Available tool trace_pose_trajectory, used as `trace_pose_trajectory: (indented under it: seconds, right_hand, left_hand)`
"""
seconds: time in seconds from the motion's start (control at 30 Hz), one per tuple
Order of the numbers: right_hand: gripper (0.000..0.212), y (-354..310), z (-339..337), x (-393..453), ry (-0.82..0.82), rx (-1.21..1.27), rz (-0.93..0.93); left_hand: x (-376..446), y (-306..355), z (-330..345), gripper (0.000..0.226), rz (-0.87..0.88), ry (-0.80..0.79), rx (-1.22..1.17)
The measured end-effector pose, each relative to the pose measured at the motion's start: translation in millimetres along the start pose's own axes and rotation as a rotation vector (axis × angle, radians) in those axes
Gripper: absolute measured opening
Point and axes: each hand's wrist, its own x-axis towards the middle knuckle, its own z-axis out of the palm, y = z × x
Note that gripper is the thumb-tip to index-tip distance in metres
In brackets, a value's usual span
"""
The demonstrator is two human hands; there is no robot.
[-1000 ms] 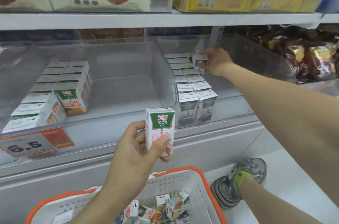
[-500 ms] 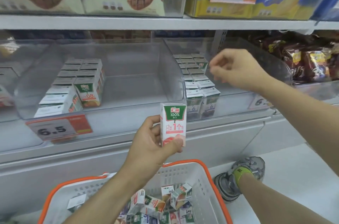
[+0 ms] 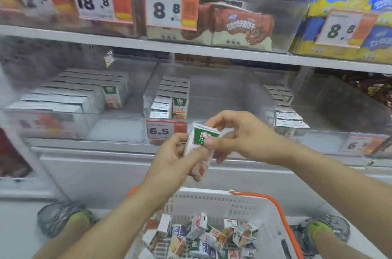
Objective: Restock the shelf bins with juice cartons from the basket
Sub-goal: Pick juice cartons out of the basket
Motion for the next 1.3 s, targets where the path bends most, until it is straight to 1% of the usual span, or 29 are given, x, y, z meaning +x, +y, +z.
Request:
trace_pose_trajectory:
  seconds: [0.07,0.1,0.13,0.17,0.23,0.3,0.37,0.43,0.53,0.63,0.7,0.83,0.87,0.9,0.97,1.07,1.13,1.2,1.23,1.3]
  right_hand:
    - [0.03,-17,24,20,-0.011,0.024,-0.04]
    - [0.03,-26,36,31,-0.005,0.025,-0.072]
    - [0.03,-36,47,43,0.016,0.008,-0.108]
    - [0.03,-46,59,56,0.051,-0.018,-0.141]
    - [0.032,-66,82,87,0.149,-0.101,-0.203]
    - [0.032,-81,105,124,0.225,-0.248,-0.263]
    - [0.032,-89,128,169,0.253,-0.394,-0.274]
    - [0.033,-89,150,215,0.252,-0.5,-0.208]
    - [0.038,-78,176,270,0.216,-0.694,-0.007]
    - [0.028,-59,192,304,0.152,-0.874,0.127]
    - [0.03,-44,201,318,0.162,-0.891,0.161]
    - [0.054,-26,210,324,0.29,-0.846,0.125]
    - [0.055,-29,207,318,0.308,-0.818,0.129]
    - [0.051,-33,201,311,0.312,-0.789,0.121]
    - [0.041,-46,187,284,0.318,-0.683,0.05]
    - [0.034,-61,168,216,0.353,-0.507,-0.23]
    - [0.026,-55,155,163,0.334,-0.432,-0.364]
    - [0.019,-37,141,112,0.288,-0.371,-0.4]
    - [0.018,-22,134,90,0.264,-0.358,-0.381]
    - [0.017,21,124,55,0.187,-0.363,-0.26]
  left_hand:
    - [0,12,-32,0.023,0.121,0.085,0.153]
    - [1,17,-49,0.025,0.185,0.155,0.229]
    - [3,20,-67,0.03,0.236,0.268,0.295]
    - [7,22,-88,0.034,0.285,0.415,0.351]
    - [16,19,-129,0.037,0.376,0.681,0.426]
    - [28,7,-163,0.039,0.397,0.823,0.523]
    - [41,-5,-183,0.043,0.334,0.852,0.602]
    - [51,-14,-191,0.045,0.286,0.835,0.605]
    - [59,-24,-198,0.045,0.346,0.861,0.595]
    - [64,-31,-203,0.045,0.411,0.883,0.6]
    - [66,-34,-205,0.046,0.433,0.887,0.628]
    - [68,-37,-210,0.046,0.46,0.9,0.688]
    - [68,-37,-211,0.045,0.46,0.897,0.686]
    - [66,-38,-210,0.045,0.463,0.893,0.68]
    - [62,-37,-208,0.043,0.474,0.878,0.655]
    - [54,-28,-201,0.037,0.513,0.818,0.604]
    - [46,-25,-190,0.026,0.516,0.697,0.613]
    - [35,-33,-172,0.017,0.437,0.5,0.681]
    - [27,-42,-160,0.015,0.365,0.381,0.734]
    - [9,-69,-138,0.017,0.202,0.13,0.827]
